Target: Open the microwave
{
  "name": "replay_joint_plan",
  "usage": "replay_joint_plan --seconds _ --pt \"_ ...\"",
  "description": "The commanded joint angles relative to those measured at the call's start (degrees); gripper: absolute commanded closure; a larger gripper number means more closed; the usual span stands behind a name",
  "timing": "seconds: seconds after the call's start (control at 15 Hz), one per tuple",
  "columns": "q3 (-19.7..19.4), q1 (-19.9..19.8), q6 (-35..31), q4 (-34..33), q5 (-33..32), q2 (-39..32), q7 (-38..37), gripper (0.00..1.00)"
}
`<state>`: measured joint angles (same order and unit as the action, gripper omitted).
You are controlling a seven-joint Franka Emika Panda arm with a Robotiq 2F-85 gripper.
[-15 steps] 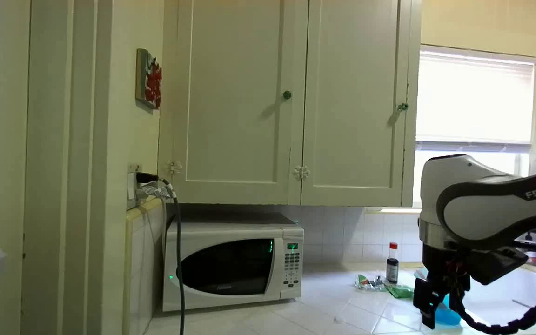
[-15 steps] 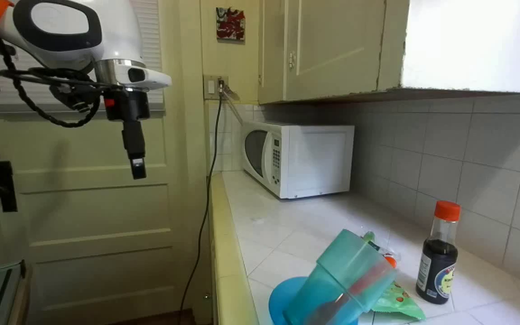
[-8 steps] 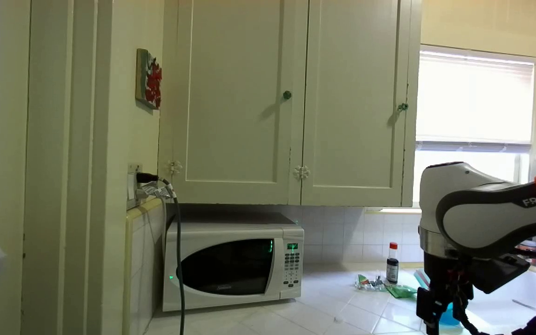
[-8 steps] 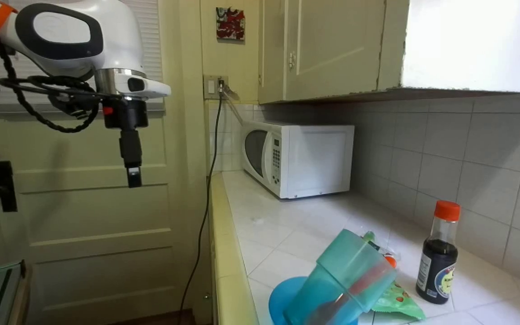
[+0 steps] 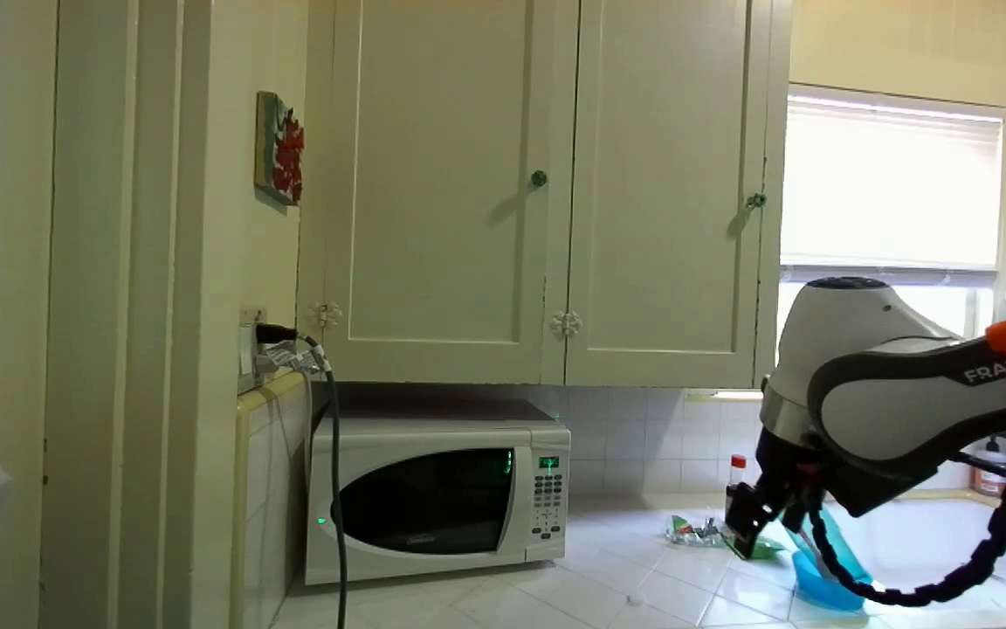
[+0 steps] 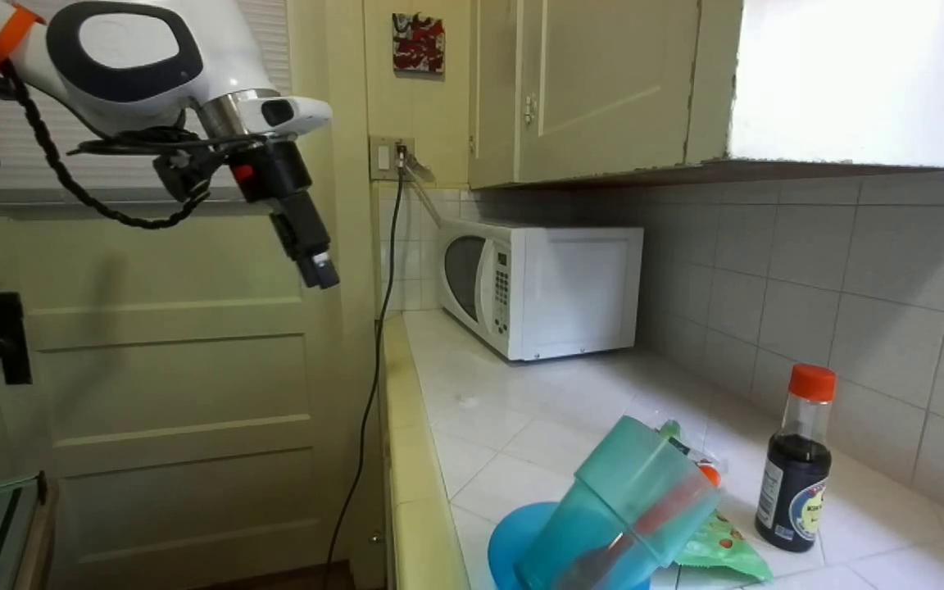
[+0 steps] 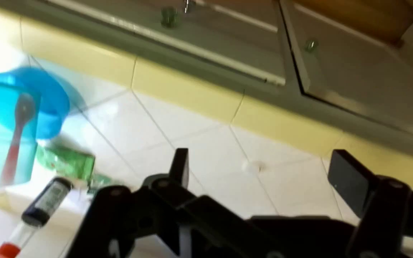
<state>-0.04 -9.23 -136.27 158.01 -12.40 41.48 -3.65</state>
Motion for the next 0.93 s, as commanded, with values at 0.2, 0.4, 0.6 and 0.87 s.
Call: replay_joint_plan --seconds 0.2,0.4,0.6,0.87 --pt "9.6 -6.3 -27.7 -9.7 -6.3 -18.0 -9.2 0.00" --pt "22.9 -19.3 -25.4 -16.8 -19.1 -20.9 -21.5 0.00" --pt "35.0 -27.8 -15.5 -23.1 -30.8 -22.3 -33.7 0.00" --pt "31.1 -21.1 -10.7 -24.4 -34.5 -24.2 -36.1 0.00"
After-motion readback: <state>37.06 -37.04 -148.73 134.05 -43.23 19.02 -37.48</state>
